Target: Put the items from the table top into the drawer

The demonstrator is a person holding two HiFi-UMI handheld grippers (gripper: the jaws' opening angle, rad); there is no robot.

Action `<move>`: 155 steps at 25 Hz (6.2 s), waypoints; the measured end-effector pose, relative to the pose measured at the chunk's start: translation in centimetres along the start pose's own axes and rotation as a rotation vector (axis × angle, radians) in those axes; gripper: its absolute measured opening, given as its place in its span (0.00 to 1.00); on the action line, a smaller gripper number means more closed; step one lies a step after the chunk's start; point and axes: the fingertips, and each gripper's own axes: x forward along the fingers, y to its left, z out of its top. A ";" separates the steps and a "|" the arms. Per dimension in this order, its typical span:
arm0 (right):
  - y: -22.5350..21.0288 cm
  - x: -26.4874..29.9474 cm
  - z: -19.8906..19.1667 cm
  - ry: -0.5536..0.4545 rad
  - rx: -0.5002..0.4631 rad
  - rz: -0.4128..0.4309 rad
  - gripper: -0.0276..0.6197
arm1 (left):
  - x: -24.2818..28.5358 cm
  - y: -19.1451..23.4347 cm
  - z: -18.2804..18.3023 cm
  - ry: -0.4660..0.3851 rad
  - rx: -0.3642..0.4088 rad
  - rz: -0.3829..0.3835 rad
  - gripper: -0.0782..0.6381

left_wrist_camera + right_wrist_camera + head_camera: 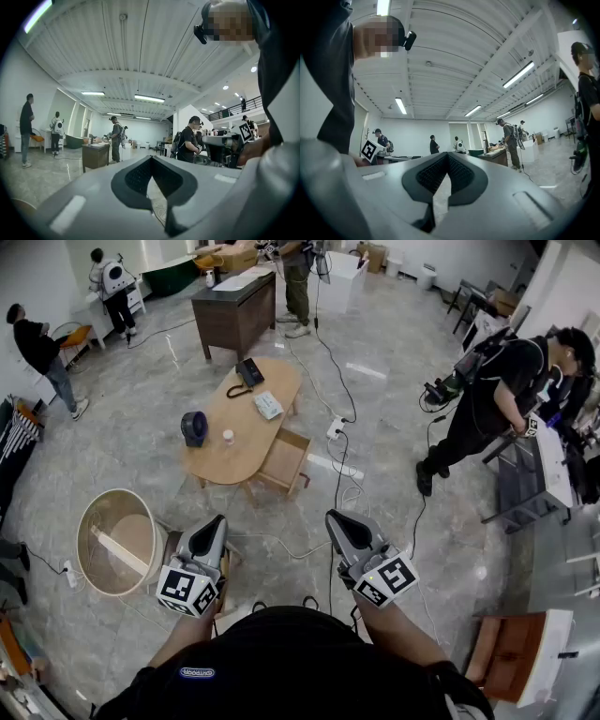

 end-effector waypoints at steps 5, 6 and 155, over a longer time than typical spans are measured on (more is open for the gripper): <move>-0.8 0.3 0.1 -0.002 -0.006 -0.004 0.09 | 1.0 0.2 -0.6 -0.013 0.001 -0.011 0.11; -1.0 0.2 0.1 -0.008 -0.008 -0.007 0.09 | 1.2 0.2 -0.7 -0.011 -0.001 -0.011 0.11; -42.1 36.6 -4.7 0.117 0.140 0.125 0.51 | 41.9 42.3 -5.3 0.024 0.085 0.562 0.51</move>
